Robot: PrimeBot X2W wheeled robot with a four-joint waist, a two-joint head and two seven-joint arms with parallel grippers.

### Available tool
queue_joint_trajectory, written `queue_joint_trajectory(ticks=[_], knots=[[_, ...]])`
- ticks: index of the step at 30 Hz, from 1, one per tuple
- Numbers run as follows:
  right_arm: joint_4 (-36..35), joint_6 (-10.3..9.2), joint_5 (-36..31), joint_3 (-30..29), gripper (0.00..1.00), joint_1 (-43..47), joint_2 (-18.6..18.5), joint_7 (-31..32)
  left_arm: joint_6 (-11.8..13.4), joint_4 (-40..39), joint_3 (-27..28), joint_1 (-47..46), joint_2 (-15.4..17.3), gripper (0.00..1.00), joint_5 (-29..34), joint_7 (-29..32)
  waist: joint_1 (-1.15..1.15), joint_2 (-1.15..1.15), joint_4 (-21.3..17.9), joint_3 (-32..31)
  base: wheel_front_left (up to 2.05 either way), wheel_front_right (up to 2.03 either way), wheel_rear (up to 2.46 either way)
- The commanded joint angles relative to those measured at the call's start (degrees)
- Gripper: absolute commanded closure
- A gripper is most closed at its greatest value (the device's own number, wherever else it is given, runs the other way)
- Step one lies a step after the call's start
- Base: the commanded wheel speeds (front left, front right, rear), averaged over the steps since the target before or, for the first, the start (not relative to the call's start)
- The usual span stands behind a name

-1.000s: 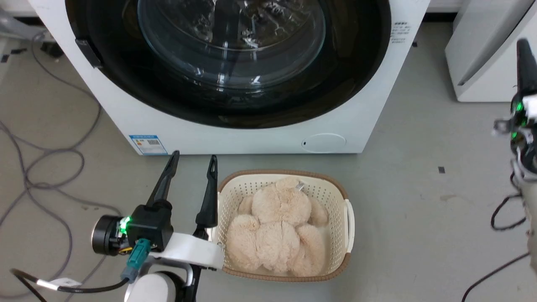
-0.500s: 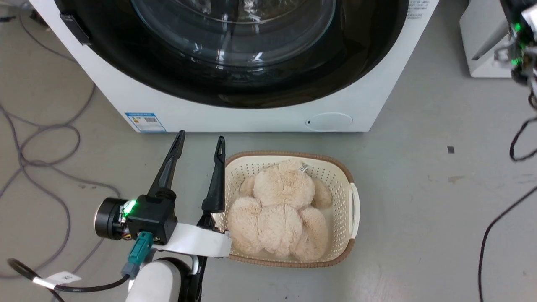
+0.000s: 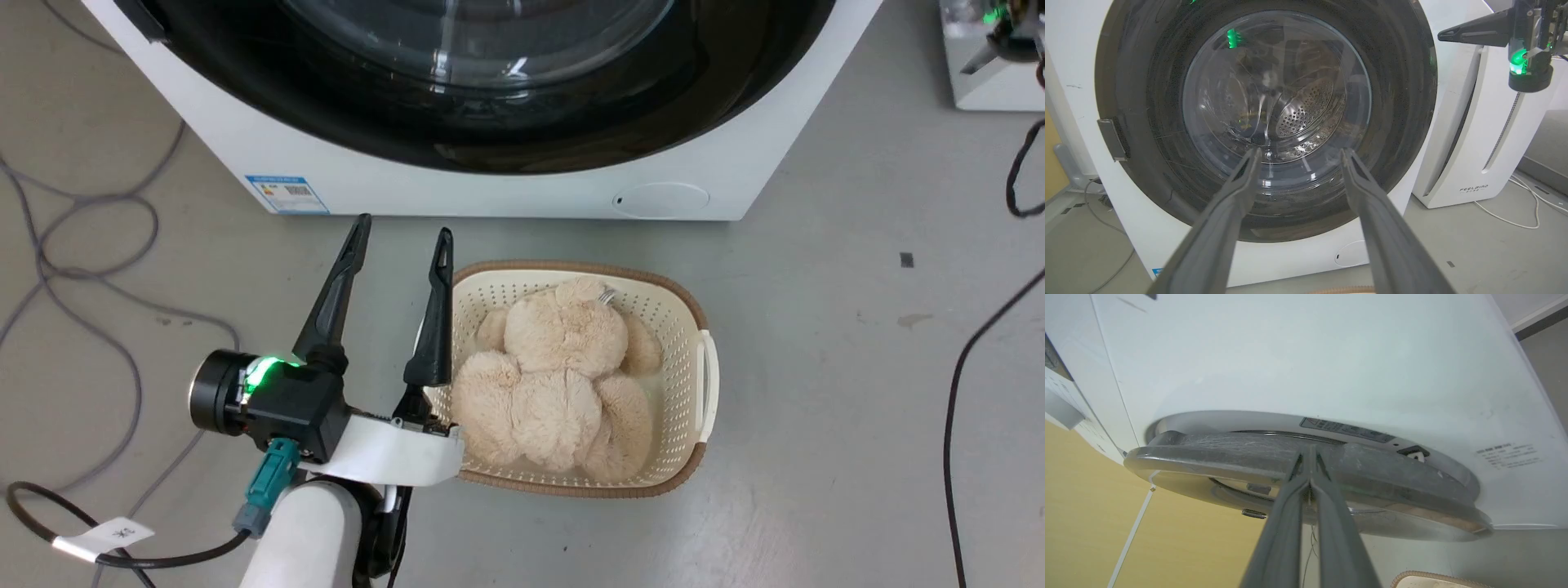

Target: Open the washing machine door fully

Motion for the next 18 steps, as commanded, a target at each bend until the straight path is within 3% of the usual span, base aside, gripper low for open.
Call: queue_joint_trajectory(ticks=[1,12,18], knots=[[2.0,0.05,2.2,1.9,1.00,-3.2,0.3,0.6,0.3,-0.4,-0.5,-1.1,0.1,0.00,-0.3,-0.7,0.00,0.00,0.3,0.7,0.00,0.00,0.00],[9.3,0.06,8.2,10.2,1.00,-12.4,1.6,6.5,1.1,-1.2,-2.1,-3.4,0.1,0.00,-1.1,-2.0,0.00,0.00,1.0,4.1,0.00,0.00,0.00],[9.5,0.06,10.6,13.4,1.00,-14.2,1.7,11.6,1.4,-1.1,-2.6,-4.1,0.1,0.00,-1.2,-2.5,0.00,0.00,0.9,5.0,0.00,0.00,0.00]])
